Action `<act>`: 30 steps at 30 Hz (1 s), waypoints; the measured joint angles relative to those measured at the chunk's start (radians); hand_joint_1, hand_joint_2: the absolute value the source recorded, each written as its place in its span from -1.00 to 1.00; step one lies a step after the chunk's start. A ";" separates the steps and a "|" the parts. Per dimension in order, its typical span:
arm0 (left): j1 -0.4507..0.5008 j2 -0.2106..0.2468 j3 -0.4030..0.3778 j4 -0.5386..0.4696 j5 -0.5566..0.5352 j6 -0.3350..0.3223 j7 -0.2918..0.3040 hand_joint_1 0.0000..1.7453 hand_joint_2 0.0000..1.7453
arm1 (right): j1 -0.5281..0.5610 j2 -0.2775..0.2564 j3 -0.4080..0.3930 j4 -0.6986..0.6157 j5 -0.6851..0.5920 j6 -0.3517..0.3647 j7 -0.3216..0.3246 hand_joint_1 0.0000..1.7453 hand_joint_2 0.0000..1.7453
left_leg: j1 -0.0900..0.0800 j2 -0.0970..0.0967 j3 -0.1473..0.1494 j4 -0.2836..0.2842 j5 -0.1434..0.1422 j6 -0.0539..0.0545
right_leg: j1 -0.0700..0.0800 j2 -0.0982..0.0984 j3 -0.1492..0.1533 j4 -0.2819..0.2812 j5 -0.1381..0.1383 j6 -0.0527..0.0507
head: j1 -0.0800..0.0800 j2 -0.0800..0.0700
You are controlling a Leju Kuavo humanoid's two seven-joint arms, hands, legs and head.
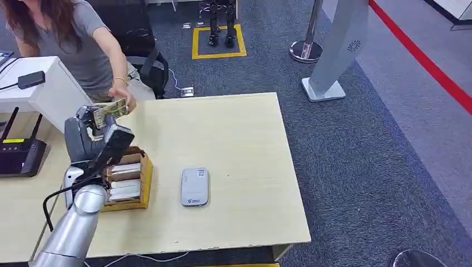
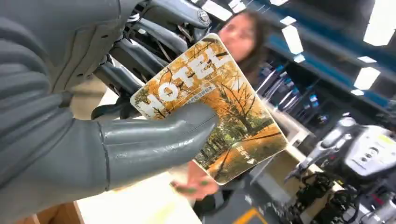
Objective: Pass the card to the sensor for recognition and then transmit it.
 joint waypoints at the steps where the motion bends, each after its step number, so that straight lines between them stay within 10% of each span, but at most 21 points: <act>1: -0.009 0.004 0.031 0.006 0.047 -0.027 -0.015 1.00 1.00 | -0.001 0.000 0.000 0.000 0.007 0.003 0.003 -1.00 1.00 | 0.000 0.000 0.000 0.000 0.000 -0.001 | 0.000 0.000 0.000 0.000 0.000 0.000 | 0.000 0.000; 18: -0.154 0.043 0.191 0.187 0.136 -0.088 -0.067 1.00 1.00 | -0.024 0.002 0.000 -0.002 0.038 0.020 0.009 -1.00 1.00 | 0.000 0.000 0.000 0.000 0.002 -0.001 | 0.000 0.000 -0.001 0.001 0.001 -0.002 | 0.000 0.000; 19: -0.156 0.043 0.192 0.191 0.137 -0.087 -0.067 -0.92 1.00 | -0.024 0.002 0.000 -0.002 0.038 0.020 0.009 -1.00 1.00 | 0.000 0.000 0.000 0.000 0.002 -0.001 | 0.000 0.000 -0.001 0.001 0.001 -0.002 | 0.000 0.000; 30: -0.160 0.046 0.201 0.208 0.160 -0.078 -0.087 -1.00 1.00 | -0.025 0.002 0.000 -0.003 0.053 0.020 0.010 -1.00 1.00 | 0.000 0.000 -0.001 0.000 0.002 -0.001 | 0.000 0.000 -0.001 0.001 0.001 -0.002 | 0.000 0.000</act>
